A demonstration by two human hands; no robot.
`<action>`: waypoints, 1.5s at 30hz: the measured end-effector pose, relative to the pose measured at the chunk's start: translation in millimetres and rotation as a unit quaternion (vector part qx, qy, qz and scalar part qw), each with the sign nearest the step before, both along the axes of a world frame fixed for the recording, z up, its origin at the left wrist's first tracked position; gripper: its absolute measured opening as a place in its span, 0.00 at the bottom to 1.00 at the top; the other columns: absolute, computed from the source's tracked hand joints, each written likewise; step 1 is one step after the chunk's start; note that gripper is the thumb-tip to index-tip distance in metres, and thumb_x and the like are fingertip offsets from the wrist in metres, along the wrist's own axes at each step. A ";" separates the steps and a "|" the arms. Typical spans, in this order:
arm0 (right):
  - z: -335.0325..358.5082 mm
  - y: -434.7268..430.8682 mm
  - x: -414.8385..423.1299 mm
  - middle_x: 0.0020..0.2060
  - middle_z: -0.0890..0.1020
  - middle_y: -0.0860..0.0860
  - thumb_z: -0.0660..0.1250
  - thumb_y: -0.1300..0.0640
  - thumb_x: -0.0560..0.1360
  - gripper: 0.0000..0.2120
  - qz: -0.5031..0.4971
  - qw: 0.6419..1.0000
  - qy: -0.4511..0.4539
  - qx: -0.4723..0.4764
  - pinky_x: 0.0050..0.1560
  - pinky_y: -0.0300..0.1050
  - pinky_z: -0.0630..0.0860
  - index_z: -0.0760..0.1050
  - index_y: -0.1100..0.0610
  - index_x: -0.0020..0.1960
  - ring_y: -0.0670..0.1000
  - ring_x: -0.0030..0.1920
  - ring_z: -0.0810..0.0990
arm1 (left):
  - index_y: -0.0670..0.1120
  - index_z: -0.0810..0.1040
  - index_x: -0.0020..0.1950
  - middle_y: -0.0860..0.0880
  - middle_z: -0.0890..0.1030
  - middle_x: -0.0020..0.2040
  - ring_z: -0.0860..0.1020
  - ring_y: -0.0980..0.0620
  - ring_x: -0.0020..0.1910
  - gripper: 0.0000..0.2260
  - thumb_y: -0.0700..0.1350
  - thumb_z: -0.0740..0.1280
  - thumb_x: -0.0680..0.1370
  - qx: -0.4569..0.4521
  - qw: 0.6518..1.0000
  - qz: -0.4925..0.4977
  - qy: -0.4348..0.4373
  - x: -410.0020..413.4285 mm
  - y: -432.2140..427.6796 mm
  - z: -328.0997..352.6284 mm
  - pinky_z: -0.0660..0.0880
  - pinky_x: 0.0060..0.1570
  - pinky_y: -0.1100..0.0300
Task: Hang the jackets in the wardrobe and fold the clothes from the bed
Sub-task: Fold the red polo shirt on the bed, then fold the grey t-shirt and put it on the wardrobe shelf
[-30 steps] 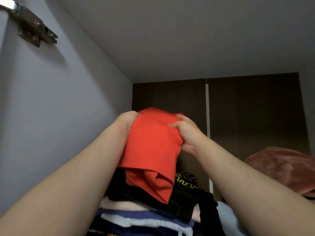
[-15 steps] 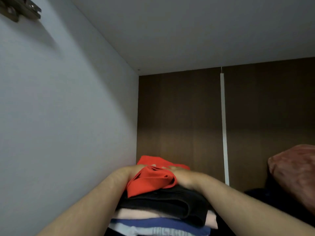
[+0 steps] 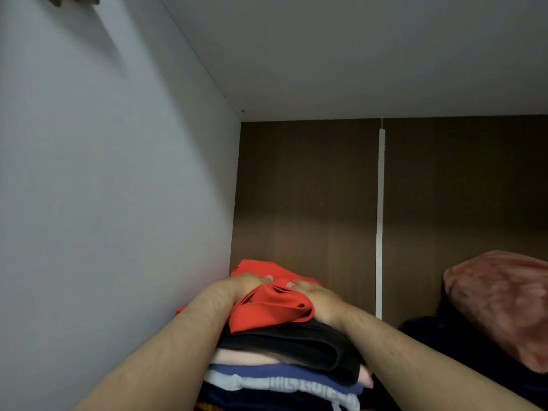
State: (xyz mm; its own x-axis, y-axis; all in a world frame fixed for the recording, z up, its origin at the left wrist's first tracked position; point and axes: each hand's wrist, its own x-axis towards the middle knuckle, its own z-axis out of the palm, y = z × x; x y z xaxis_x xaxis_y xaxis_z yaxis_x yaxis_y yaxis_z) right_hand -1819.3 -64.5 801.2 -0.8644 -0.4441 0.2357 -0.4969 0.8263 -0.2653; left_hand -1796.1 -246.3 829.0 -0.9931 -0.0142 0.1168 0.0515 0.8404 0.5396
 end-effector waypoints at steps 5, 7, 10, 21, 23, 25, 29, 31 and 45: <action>-9.1 12.0 20.2 0.79 0.58 0.49 0.52 0.43 0.84 0.27 -0.013 0.993 -0.017 -0.119 0.77 0.42 0.50 0.56 0.52 0.80 0.48 0.79 0.56 | 0.44 0.79 0.64 0.42 0.79 0.65 0.75 0.43 0.65 0.22 0.59 0.58 0.82 -0.061 0.992 0.022 0.108 6.6 -8.0 -6.1 0.71 0.64 0.56; -16.4 22.6 33.2 0.79 0.61 0.48 0.54 0.40 0.82 0.28 -0.016 0.986 -0.032 -0.165 0.78 0.44 0.52 0.58 0.48 0.80 0.48 0.78 0.58 | 0.48 0.84 0.51 0.45 0.84 0.53 0.80 0.45 0.55 0.19 0.61 0.62 0.79 -0.091 0.967 0.052 0.231 24.2 -4.0 -9.7 0.75 0.53 0.56; -19.9 42.0 60.0 0.78 0.63 0.46 0.55 0.32 0.77 0.32 -0.024 0.986 -0.045 -0.158 0.78 0.47 0.54 0.61 0.43 0.78 0.49 0.78 0.60 | 0.46 0.78 0.33 0.48 0.79 0.34 0.78 0.45 0.40 0.27 0.67 0.60 0.77 -0.053 0.956 0.037 0.287 64.3 9.4 -8.4 0.71 0.40 0.55; 1.6 71.2 226.2 0.55 0.78 0.53 0.59 0.48 0.80 0.12 0.007 0.972 0.158 0.176 0.45 0.48 0.71 0.71 0.54 0.58 0.58 0.54 0.77 | 0.52 0.70 0.72 0.50 0.76 0.68 0.74 0.49 0.65 0.24 0.54 0.66 0.77 -0.127 0.984 0.016 0.123 229.0 44.3 -31.9 0.71 0.64 0.57; -5.1 68.5 259.2 0.51 0.77 0.51 0.58 0.49 0.79 0.10 0.049 0.969 0.203 0.133 0.43 0.48 0.69 0.72 0.51 0.56 0.55 0.49 0.75 | 0.52 0.72 0.70 0.53 0.77 0.65 0.75 0.50 0.62 0.20 0.52 0.65 0.77 -0.120 0.985 0.037 0.115 271.5 45.5 -37.2 0.72 0.58 0.59; -12.2 61.6 288.8 0.52 0.77 0.50 0.59 0.50 0.78 0.11 0.090 0.968 0.217 0.093 0.44 0.48 0.69 0.73 0.50 0.57 0.54 0.51 0.76 | 0.52 0.75 0.64 0.54 0.78 0.60 0.76 0.49 0.58 0.16 0.51 0.64 0.77 -0.132 0.982 0.059 0.124 311.8 45.7 -40.6 0.73 0.55 0.58; -21.5 35.2 346.0 0.56 0.79 0.50 0.59 0.49 0.78 0.11 0.175 0.960 0.216 0.043 0.47 0.48 0.71 0.74 0.51 0.57 0.55 0.59 0.77 | 0.54 0.70 0.72 0.54 0.73 0.70 0.71 0.51 0.69 0.20 0.54 0.63 0.80 -0.196 0.966 0.113 0.123 412.0 42.7 -39.8 0.70 0.67 0.55; -23.8 19.6 379.6 0.62 0.77 0.49 0.59 0.47 0.79 0.17 0.220 0.953 0.205 0.028 0.58 0.50 0.74 0.72 0.50 0.66 0.54 0.64 0.75 | 0.55 0.62 0.78 0.56 0.64 0.77 0.65 0.54 0.74 0.26 0.56 0.62 0.80 -0.216 0.956 0.140 0.139 471.0 37.5 -38.1 0.64 0.72 0.57; -37.2 -54.2 641.3 0.74 0.67 0.46 0.57 0.50 0.82 0.25 0.447 0.847 0.285 0.038 0.67 0.48 0.68 0.61 0.48 0.78 0.52 0.71 0.68 | 0.57 0.63 0.77 0.59 0.61 0.78 0.60 0.58 0.76 0.23 0.57 0.60 0.82 -0.318 0.875 0.363 0.038 841.2 14.9 -70.0 0.61 0.70 0.61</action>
